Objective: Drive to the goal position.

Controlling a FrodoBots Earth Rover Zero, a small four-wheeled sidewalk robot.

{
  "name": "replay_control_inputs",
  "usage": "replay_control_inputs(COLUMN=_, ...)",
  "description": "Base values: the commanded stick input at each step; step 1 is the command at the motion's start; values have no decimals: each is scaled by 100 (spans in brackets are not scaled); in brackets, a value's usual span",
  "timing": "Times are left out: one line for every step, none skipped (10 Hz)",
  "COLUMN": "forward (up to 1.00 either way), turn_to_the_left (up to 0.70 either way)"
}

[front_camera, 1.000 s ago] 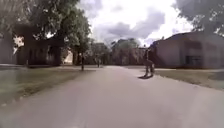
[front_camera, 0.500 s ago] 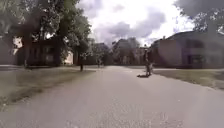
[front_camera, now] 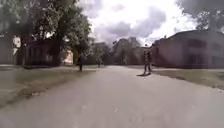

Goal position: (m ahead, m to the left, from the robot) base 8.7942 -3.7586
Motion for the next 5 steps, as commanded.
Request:
replay_control_inputs(forward=85, turn_to_the_left=0)
replay_control_inputs(forward=85, turn_to_the_left=0)
replay_control_inputs(forward=85, turn_to_the_left=-2)
replay_control_inputs(forward=85, turn_to_the_left=-25)
replay_control_inputs(forward=85, turn_to_the_left=-34)
